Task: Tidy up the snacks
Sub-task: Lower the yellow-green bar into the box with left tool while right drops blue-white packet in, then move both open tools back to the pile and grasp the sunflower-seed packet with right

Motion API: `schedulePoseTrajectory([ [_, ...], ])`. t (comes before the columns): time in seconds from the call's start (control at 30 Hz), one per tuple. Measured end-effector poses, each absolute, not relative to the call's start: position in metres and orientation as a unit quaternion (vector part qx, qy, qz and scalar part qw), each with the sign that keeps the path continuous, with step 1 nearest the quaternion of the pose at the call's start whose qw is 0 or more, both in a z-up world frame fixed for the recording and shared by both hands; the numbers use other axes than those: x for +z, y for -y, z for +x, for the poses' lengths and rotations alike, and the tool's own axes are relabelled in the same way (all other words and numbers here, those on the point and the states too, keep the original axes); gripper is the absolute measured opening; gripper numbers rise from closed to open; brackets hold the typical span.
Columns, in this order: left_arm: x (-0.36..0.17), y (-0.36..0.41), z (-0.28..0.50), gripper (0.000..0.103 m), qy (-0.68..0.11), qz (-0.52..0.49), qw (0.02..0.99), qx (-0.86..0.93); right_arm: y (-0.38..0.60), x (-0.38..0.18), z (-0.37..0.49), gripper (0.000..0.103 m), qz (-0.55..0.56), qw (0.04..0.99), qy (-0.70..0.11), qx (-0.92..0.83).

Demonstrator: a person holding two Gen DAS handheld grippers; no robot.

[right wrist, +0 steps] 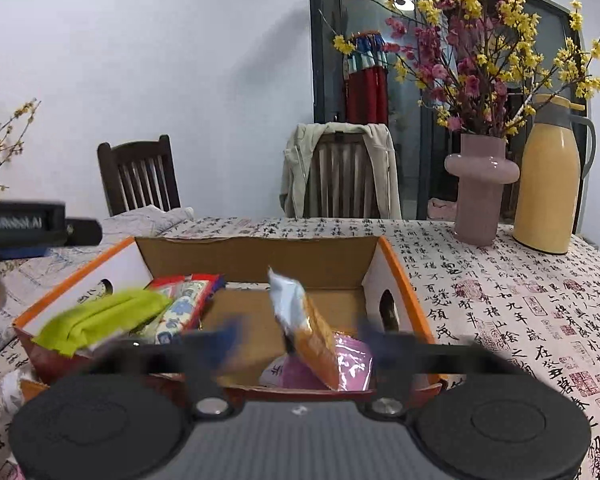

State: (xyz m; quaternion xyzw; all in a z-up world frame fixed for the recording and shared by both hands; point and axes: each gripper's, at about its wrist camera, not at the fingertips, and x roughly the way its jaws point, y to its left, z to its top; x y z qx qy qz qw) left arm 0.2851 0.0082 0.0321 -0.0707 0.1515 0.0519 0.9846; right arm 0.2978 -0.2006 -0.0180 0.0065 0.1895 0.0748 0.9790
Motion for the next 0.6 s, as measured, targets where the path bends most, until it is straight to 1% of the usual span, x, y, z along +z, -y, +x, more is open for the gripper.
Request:
schedulePoseTrajectory([
  [0.07, 0.035, -0.01, 0.28, 0.103, -0.141, -0.076, 0.985, 0.063, 0.201, -0.016, 0.294, 0.103, 0.011, 0.98, -0.184, 0.082],
  [0.27, 0.048, -0.013, 0.263, 0.103, -0.148, -0.1, 0.982, 0.061, 0.203, -0.006, 0.287, 0.103, 0.007, 0.981, -0.173, 0.081],
  [0.4, 0.06, -0.012, 0.239, 0.103, -0.138, -0.089, 0.986, 0.041, 0.205, 0.005, 0.262, 0.103, -0.008, 0.984, -0.159, 0.083],
  [0.6, 0.058, -0.017, 0.212, 0.103, -0.148, -0.084, 0.985, 0.029, 0.209, 0.008, 0.224, 0.103, -0.017, 0.982, -0.165, 0.086],
])
